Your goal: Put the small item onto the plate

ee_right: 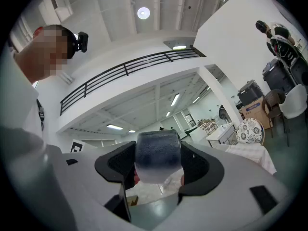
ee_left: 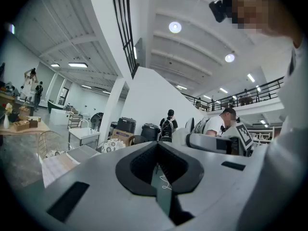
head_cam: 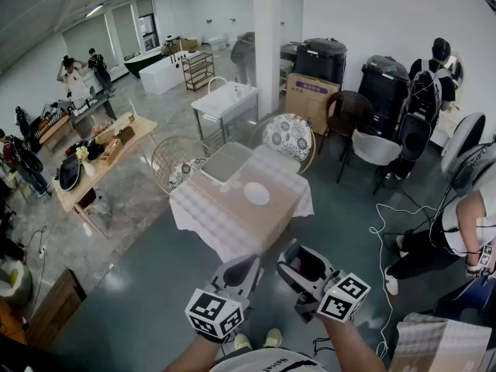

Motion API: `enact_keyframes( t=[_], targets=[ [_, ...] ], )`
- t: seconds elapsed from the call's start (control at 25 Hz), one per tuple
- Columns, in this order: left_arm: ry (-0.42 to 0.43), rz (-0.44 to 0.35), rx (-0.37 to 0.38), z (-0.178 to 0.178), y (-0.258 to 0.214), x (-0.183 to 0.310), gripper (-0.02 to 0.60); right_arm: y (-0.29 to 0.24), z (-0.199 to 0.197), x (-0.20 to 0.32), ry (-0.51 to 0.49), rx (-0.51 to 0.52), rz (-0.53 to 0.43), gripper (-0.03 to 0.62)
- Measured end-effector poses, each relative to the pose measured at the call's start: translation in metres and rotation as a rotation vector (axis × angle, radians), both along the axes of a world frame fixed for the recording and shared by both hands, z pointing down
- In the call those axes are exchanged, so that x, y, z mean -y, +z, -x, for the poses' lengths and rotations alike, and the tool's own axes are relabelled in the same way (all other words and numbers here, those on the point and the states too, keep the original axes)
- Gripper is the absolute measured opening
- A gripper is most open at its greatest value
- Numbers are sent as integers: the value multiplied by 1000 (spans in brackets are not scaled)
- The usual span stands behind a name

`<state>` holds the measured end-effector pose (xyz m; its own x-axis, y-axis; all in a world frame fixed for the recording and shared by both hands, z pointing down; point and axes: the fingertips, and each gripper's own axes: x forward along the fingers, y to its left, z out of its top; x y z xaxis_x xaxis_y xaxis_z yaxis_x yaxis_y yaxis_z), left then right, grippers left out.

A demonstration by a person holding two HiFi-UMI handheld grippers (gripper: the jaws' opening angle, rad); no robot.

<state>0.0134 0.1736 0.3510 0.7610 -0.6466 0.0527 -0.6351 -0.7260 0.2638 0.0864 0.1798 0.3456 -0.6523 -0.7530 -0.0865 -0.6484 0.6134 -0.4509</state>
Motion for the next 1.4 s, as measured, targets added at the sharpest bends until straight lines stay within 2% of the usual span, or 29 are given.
enact_keyframes(
  t=[0.6, 1.08, 1.4],
  targets=[
    [-5, 15, 8, -7, 11, 8, 5, 4, -11, 6, -6, 44, 17, 301],
    [-34, -11, 15, -9, 3, 11, 5, -4, -13, 12, -31, 65, 2, 301],
    [-94, -24, 1, -4, 0, 30, 5, -3, -11, 25, -69, -19, 0, 301]
  ],
)
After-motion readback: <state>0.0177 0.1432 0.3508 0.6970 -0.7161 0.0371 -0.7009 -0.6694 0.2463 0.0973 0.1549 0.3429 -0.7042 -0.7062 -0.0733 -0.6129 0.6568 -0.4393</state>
